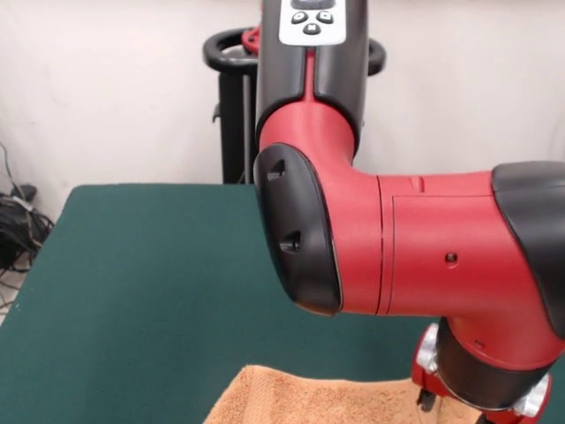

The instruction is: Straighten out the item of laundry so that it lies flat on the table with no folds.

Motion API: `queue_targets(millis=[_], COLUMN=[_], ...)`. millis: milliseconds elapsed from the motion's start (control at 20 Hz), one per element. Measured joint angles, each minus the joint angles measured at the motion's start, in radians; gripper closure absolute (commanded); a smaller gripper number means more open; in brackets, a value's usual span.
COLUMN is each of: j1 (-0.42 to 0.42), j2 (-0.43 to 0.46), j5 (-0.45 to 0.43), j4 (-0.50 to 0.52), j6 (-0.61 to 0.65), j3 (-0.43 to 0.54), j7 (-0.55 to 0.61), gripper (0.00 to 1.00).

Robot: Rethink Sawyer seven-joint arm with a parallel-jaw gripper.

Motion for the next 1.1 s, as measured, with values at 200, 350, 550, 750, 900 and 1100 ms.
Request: queue_targets(millis=[200, 350, 550, 750, 900, 1100], j1=[0.0, 0.0, -0.001, -0.003, -0.005, -0.009], j2=[-0.001, -0.002, -0.002, -0.002, -0.002, -0.002], j5=[0.0, 0.003, 0.032, 0.066, 0.086, 0.104], j4=[-0.006, -0.006, -0.006, -0.006, -0.006, -0.006], j6=[0.0, 0.003, 0.059, 0.147, 0.212, 0.27], j3=[0.0, 0.0, 0.0, 0.003, 0.003, 0.003], j7=[0.0, 0.0, 0.0, 0.0, 0.0, 0.0], gripper=[0.0, 0.0, 0.0, 0.0, 0.0, 0.0])
